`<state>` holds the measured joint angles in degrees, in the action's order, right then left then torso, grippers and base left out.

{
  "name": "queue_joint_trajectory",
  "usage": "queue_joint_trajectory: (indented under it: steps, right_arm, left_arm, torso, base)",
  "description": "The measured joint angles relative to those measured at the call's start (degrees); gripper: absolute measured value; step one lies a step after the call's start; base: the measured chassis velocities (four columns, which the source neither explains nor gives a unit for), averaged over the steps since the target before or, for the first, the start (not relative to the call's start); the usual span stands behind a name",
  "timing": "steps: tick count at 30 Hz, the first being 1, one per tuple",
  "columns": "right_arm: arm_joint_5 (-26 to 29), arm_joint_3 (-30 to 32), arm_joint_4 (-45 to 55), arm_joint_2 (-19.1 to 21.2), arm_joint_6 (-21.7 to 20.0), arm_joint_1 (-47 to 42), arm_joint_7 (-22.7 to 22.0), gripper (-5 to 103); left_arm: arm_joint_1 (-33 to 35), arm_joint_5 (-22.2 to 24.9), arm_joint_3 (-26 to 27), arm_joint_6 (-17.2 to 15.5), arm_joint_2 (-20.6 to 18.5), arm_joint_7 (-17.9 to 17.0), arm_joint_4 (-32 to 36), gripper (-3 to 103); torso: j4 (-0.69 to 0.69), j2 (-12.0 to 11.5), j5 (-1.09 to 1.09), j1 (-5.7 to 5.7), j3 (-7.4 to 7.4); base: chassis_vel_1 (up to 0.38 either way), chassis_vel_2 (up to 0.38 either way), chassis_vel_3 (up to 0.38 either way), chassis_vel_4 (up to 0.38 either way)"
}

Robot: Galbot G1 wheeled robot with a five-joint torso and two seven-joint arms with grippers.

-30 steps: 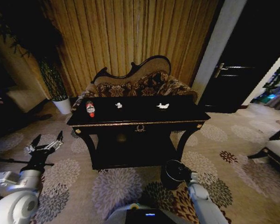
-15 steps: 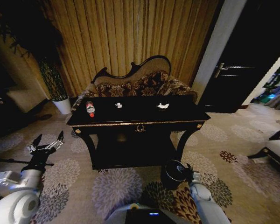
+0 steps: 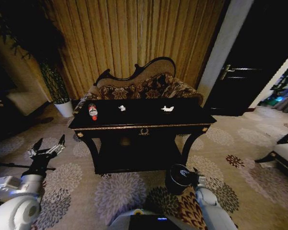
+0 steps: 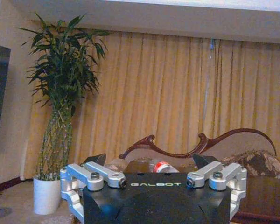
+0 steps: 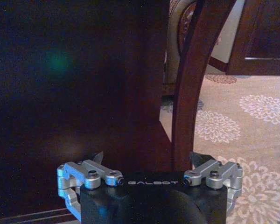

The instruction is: Move to the front of the table and place the trash on the table into the trash bin.

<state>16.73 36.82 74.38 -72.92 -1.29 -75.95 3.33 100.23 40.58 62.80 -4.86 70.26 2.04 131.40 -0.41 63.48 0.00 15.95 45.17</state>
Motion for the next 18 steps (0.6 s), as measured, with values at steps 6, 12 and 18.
queue_joint_trajectory:
  steps: [6,12,18]
  right_arm:
    - [4.36,0.61,5.42,0.99,-1.52,-1.18,0.04,100]
    - [11.17,1.84,15.18,3.54,0.49,-3.51,2.01,100]
    - [12.02,2.9,23.01,6.21,2.28,-5.58,1.78,100]
  left_arm:
    - [-0.2,0.0,-0.27,0.0,-0.02,0.02,-0.02,100]
    - [-0.23,-0.01,-0.29,0.0,-0.03,0.03,-0.17,100]
    - [-0.28,-0.06,-0.37,0.0,-0.03,0.03,-0.19,100]
  torso:
    - [0.0,0.0,0.0,0.0,0.0]
    - [0.0,0.0,-0.01,0.0,0.0]
    - [0.0,0.0,-0.01,0.0,0.0]
  base:
    - [0.0,0.0,0.0,0.0]
    - [0.0,0.0,0.0,0.0]
    - [0.0,0.0,0.0,0.0]
